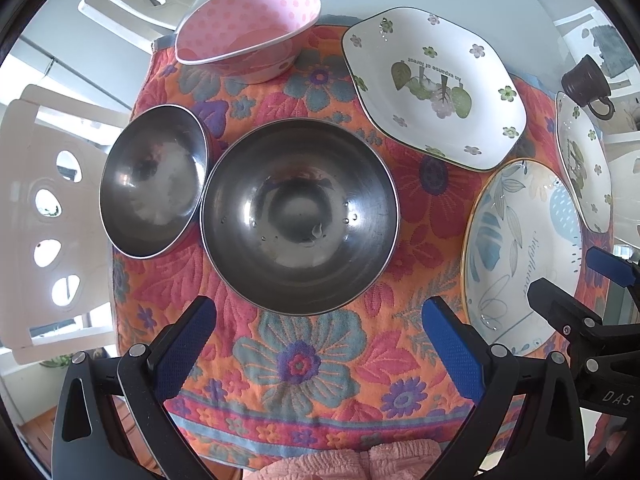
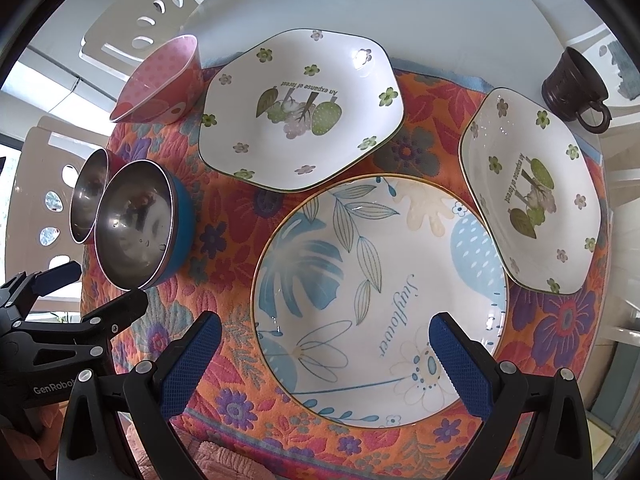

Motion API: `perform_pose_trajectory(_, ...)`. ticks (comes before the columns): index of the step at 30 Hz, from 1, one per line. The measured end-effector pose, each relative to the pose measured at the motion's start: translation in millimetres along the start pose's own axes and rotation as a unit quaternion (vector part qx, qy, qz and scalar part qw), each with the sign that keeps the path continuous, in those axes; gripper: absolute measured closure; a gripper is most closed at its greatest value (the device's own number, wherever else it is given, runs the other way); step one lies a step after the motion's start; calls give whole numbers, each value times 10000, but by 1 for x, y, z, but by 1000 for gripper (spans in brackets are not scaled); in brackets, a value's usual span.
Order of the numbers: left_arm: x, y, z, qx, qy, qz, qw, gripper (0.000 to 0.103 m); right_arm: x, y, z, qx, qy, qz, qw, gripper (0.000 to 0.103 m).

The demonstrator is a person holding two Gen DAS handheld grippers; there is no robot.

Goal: Organize plates and bowls

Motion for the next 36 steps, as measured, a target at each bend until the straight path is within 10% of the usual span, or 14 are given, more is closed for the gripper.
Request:
perform_pose_trajectory(20, -31, -29, 0, 206, -279, 60, 9994, 1, -23, -37, 5, 75, 35, 189, 9998, 0)
perform_pose_trajectory(36, -113, -43, 76, 211, -346, 135, 9991, 1, -107, -91, 49, 390, -122, 765, 9962, 0)
Point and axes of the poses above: each gripper's, at about its wrist camera, not at the fingertips, and z roughly the way its jaws point, x to its left, y to its top, the point moved 5 cm from there along z, roughly the way its jaws point, and after that the axes turned 1 degree about x, right-handed, at the moved point
